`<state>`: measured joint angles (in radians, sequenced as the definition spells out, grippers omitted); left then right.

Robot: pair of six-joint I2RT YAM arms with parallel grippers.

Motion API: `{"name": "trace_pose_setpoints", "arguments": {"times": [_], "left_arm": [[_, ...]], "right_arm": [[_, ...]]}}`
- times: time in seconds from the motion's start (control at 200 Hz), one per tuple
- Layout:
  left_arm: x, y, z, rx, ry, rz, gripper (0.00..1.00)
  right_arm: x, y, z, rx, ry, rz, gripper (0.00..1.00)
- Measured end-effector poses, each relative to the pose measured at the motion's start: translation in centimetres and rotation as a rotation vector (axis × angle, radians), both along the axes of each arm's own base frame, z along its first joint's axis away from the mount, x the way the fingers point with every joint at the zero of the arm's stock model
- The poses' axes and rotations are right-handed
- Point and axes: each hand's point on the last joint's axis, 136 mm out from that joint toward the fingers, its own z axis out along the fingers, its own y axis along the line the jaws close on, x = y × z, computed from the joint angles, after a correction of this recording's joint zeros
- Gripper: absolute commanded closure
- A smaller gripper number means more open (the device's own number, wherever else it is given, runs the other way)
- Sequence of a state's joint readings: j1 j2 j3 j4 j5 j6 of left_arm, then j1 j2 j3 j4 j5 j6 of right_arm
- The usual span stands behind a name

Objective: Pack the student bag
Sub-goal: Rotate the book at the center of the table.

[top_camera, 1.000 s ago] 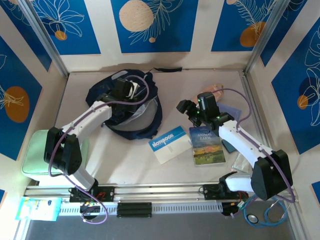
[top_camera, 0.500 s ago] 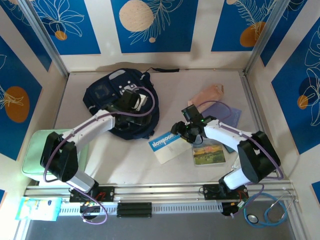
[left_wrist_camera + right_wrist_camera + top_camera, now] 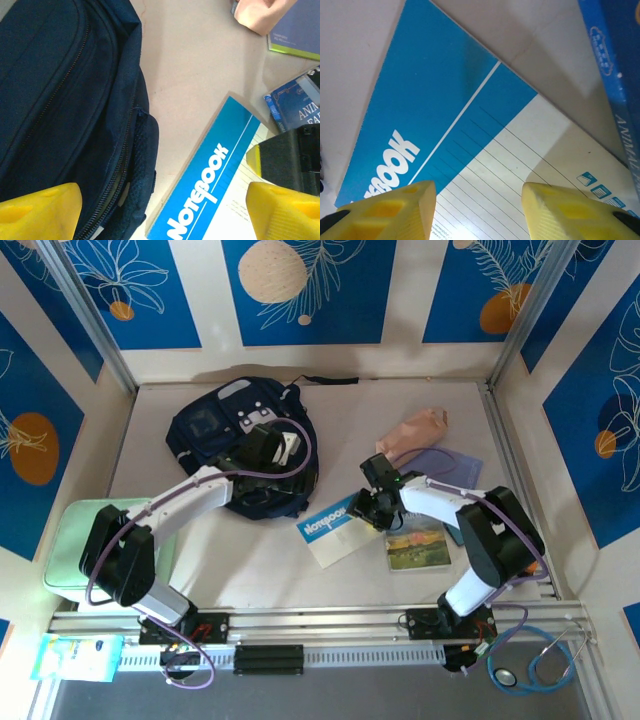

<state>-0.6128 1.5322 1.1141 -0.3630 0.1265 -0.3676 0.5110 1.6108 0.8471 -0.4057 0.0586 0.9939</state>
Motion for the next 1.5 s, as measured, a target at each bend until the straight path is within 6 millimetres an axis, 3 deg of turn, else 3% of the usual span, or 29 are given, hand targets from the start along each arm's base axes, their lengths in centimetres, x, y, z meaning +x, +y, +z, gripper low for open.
{"name": "trace_pose_setpoints", "arguments": {"times": [0.11, 0.19, 0.335, 0.455, 0.65, 0.78, 0.985, 1.14, 1.261, 1.391, 1.501], "left_arm": [[0.0, -0.2, 0.1, -0.013, 0.005, 0.009, 0.12], [0.0, -0.2, 0.1, -0.018, 0.009, 0.016, 0.00], [0.2, 0.3, 0.0, -0.001, 0.009, 0.051, 0.00], [0.3, 1.5, 0.9, 0.025, -0.023, 0.089, 0.00], [0.6, 3.8, 3.2, -0.003, -0.079, 0.168, 0.00], [1.1, 4.7, 3.4, -0.006, -0.083, 0.204, 0.00], [1.1, 5.0, 3.3, 0.002, -0.075, 0.211, 0.00], [1.0, 4.9, 3.0, 0.001, -0.062, 0.203, 0.00], [0.8, 4.3, 2.1, -0.010, -0.024, 0.179, 0.00], [0.7, 3.2, 0.8, -0.032, 0.037, 0.148, 0.00], [0.3, 2.0, 0.3, -0.085, 0.091, 0.135, 0.02]], "right_arm": [[0.5, -0.1, 0.0, 0.015, 0.009, 0.008, 0.48], [1.8, 0.0, 0.0, 0.019, -0.010, 0.036, 0.48], [4.4, 0.0, 0.6, -0.013, -0.086, 0.113, 0.48], [4.6, 0.3, 1.2, -0.029, -0.128, 0.172, 0.48], [2.4, 5.3, 2.2, 0.054, -0.127, 0.286, 0.57], [1.7, 8.6, 1.4, 0.093, -0.092, 0.336, 0.60], [1.1, 10.3, 0.5, 0.093, -0.069, 0.371, 0.62], [-0.4, 9.9, 0.1, 0.070, -0.066, 0.410, 0.62], [-4.0, 8.7, 0.0, 0.049, -0.053, 0.485, 0.61], [-7.6, 6.5, -0.1, 0.018, -0.041, 0.539, 0.60], [-8.4, 3.6, 0.3, -0.016, -0.036, 0.501, 0.57]]}}
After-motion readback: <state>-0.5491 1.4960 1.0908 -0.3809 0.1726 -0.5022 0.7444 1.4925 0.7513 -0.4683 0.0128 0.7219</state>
